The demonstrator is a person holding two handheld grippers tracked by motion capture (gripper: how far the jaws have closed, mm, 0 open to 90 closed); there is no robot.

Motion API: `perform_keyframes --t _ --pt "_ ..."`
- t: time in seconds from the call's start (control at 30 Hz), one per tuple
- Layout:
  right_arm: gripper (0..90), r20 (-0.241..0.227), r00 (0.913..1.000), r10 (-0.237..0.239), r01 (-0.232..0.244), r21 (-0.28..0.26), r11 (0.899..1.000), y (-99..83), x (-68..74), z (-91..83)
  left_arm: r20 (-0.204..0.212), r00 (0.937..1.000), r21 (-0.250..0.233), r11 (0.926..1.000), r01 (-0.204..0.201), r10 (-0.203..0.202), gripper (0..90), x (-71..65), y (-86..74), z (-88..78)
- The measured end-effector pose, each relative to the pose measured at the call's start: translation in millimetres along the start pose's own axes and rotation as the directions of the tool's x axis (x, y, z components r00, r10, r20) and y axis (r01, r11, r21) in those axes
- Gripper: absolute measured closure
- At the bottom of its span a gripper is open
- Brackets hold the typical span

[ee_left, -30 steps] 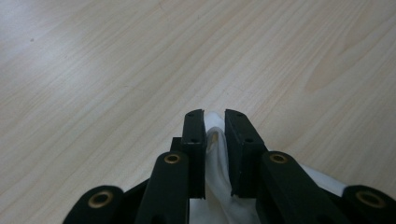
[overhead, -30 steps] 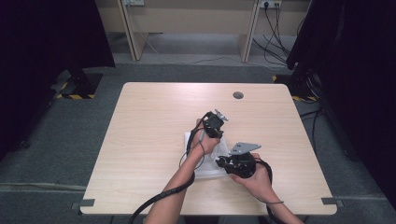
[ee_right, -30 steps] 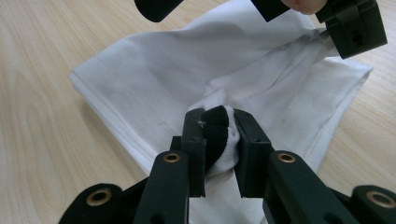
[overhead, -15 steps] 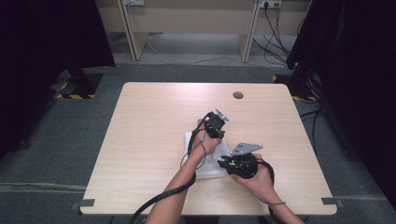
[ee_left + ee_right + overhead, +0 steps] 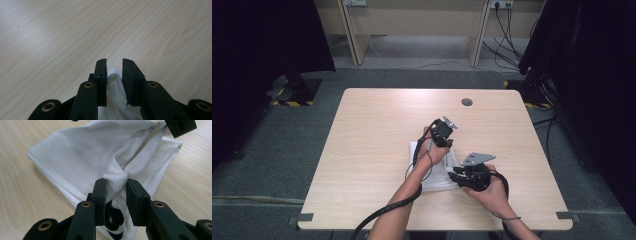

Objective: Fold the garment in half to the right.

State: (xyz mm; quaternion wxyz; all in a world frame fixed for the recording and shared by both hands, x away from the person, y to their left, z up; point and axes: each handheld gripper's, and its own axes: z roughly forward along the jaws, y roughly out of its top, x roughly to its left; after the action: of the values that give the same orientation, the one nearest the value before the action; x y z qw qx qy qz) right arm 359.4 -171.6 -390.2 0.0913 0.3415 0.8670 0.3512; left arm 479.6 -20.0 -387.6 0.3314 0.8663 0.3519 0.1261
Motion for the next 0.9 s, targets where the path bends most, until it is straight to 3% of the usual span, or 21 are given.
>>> perform_keyframes --t 0.47,0.77,0.9 --pt "73.4 0.017 0.9998 -0.012 0.012 0.025 1.000 -3.6 -5.5 -9.3 -0.024 0.9997 -0.024 0.9997 0.009 -0.009 69.0 9.1 3.3 -14.2" --pt "67.2 0.020 0.9998 0.001 -0.001 -0.031 1.000 7.3 -10.5 -21.0 -0.054 0.9984 0.019 0.9996 0.018 -0.017 66.8 21.6 -7.1 -19.7" --pt "66.1 0.009 0.9999 -0.006 0.006 -0.023 1.000 13.6 -8.5 -16.5 -0.064 0.9979 0.037 0.9992 0.012 -0.009 66.8 22.7 -10.2 -18.6"
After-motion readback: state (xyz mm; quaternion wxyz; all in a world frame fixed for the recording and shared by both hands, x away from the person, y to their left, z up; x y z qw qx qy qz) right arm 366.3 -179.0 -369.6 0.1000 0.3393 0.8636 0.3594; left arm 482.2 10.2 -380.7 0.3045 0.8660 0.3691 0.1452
